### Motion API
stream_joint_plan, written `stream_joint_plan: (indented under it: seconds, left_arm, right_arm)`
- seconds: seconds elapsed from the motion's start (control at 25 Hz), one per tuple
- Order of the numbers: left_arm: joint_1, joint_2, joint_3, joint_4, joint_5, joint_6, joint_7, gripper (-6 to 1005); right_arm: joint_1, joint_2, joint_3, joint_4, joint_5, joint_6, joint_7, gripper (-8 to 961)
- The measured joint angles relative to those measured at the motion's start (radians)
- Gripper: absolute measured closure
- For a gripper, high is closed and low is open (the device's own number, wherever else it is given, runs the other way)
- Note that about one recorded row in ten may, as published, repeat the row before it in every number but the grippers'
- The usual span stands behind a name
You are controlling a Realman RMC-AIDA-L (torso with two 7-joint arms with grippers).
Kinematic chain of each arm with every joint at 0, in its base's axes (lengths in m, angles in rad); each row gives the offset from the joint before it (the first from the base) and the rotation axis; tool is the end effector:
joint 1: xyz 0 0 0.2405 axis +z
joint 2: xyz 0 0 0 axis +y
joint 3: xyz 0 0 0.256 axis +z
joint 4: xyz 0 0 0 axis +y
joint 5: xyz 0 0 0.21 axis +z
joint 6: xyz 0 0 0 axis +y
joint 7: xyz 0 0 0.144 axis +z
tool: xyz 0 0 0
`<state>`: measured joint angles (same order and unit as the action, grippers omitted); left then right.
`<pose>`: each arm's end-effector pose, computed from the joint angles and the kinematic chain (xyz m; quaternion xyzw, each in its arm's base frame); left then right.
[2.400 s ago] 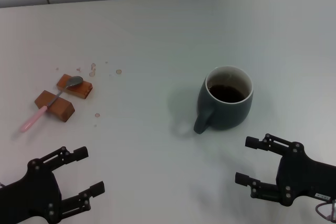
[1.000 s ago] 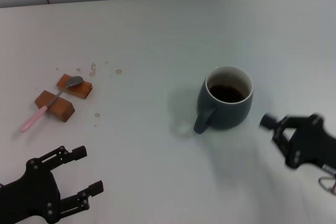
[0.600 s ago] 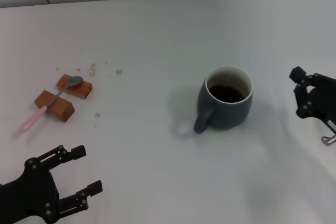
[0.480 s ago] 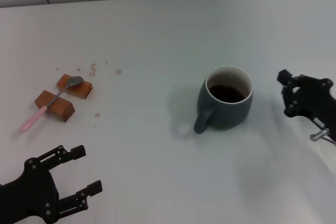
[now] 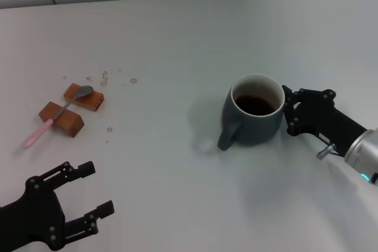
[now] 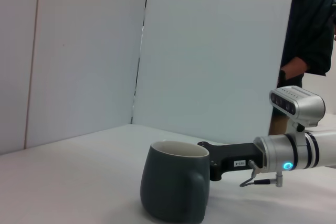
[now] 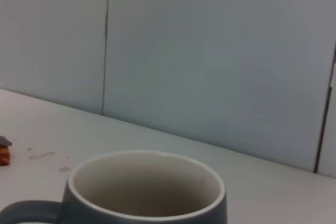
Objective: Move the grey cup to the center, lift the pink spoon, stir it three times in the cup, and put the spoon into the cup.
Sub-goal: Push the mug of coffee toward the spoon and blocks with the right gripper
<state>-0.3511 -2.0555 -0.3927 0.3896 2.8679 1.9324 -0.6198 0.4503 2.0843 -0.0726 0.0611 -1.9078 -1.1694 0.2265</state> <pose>-0.3385 0.1841 -0.0066 -0.9122 -0.1548 -0.3300 0.1872 0.3242 0.2905 -0.0745 -0.8568 0.1642 0.2276 0.4327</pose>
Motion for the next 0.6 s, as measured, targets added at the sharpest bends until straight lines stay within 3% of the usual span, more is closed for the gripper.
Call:
stream_joint_plan:
  seconds: [0.6]
  left_arm:
    - [0.005,0.002,0.0,0.0,-0.01,0.009,0.001,214]
  right_arm:
    - [0.116,0.003,0.01,0.146,0.009,0.12,-0.064,951]
